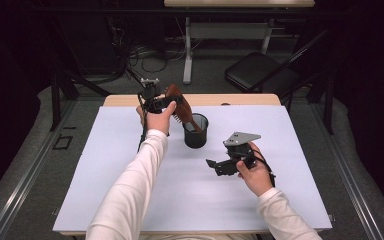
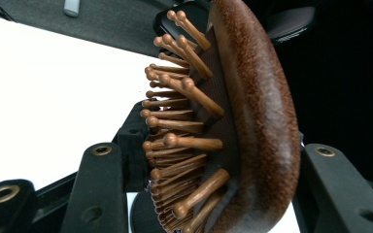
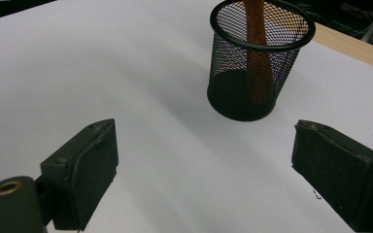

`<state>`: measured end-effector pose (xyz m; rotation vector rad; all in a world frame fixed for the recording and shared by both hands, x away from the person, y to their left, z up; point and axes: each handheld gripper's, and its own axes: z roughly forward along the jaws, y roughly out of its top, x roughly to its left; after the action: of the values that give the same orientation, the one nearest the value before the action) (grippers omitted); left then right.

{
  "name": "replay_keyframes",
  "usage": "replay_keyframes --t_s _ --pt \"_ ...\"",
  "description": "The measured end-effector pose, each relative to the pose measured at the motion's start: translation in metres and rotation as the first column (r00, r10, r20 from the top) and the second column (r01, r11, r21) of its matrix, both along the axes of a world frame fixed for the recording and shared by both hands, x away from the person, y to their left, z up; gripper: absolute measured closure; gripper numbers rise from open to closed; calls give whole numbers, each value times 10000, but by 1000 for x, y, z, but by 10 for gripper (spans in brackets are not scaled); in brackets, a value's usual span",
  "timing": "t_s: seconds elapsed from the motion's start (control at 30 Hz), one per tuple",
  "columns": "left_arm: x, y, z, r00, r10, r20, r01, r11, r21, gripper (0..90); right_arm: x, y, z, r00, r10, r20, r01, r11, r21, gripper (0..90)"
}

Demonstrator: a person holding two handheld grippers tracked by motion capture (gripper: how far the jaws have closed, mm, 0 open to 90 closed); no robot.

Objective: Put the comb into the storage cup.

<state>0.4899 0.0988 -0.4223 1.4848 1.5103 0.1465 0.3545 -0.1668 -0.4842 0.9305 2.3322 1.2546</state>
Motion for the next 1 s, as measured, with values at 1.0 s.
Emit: replay_keyframes --t_s 1.0 --pt "1 0 -11 9997 210 -129 -211 9998 -65 487 0 2 -2 10000 67 -29 -67 9999 -110 94"
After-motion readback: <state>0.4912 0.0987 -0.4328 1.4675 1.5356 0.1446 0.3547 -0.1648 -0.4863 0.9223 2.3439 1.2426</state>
